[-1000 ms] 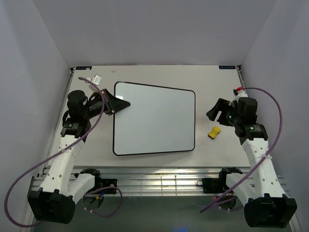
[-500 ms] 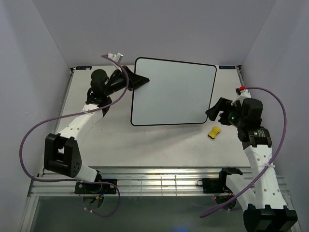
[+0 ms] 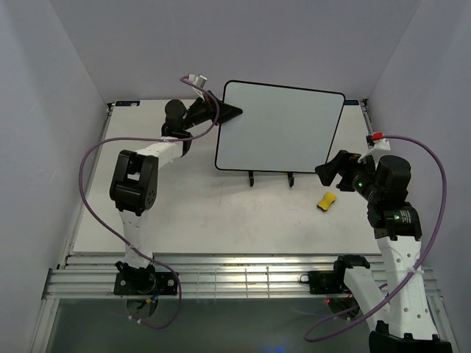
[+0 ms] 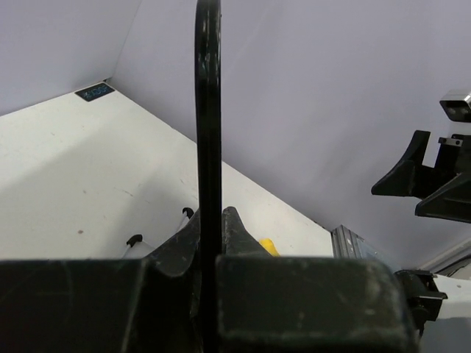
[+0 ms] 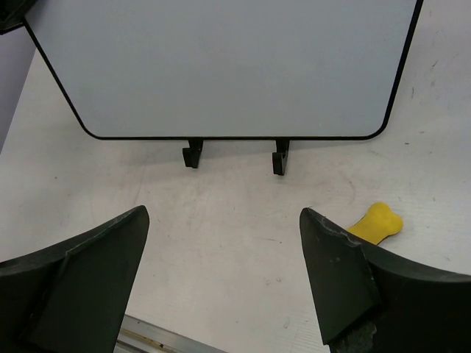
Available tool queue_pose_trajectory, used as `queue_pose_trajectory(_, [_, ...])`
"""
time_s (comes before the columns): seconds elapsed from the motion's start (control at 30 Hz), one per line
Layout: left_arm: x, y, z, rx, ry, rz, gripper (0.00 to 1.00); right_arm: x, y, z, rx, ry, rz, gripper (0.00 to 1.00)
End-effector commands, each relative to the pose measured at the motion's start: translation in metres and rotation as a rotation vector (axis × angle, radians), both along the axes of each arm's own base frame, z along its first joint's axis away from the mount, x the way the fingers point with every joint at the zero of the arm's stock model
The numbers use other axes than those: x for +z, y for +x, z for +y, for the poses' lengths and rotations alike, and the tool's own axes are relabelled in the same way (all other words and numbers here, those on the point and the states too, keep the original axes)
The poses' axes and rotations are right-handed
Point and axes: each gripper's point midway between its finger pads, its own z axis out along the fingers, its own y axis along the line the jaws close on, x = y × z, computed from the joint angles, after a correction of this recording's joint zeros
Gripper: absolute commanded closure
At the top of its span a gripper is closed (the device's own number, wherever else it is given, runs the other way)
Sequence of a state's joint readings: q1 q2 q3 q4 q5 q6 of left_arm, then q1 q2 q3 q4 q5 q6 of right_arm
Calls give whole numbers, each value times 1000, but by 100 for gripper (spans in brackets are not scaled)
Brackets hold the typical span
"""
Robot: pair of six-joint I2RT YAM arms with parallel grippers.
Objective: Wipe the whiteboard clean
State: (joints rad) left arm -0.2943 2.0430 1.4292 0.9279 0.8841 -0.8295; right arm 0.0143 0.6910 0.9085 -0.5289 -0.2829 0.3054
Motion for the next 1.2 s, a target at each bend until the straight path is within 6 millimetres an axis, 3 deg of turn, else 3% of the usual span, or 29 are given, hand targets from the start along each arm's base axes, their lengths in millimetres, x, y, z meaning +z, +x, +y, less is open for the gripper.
queue_pose_trajectory(0.0, [97,-25,19,-45,-155,-326,100,5,-1,5,39,2,-17,12])
queue_pose_trajectory(0.03, [82,-16,21,-48,-156,-297,100,5,0,6,42,4,-14,11])
queue_pose_trajectory(0.17, [70,-3,28,-69,-137,-290,100,3,0,6,44,2,-21,11])
queue_pose_trajectory(0.43, [34,-8,29,-104,-86,-291,100,1,4,8,57,3,-14,9])
queue_pose_trajectory(0.73, [-9,10,32,-90,-45,-285,100,-1,2,13,86,11,-21,8])
queue_pose_trajectory(1.0, [-53,30,62,-44,-13,-250,100,1,-2,18,112,20,-30,6])
queue_pose_trajectory(1.17, [-78,27,66,-40,47,-249,100,3,-3,21,130,34,-41,2])
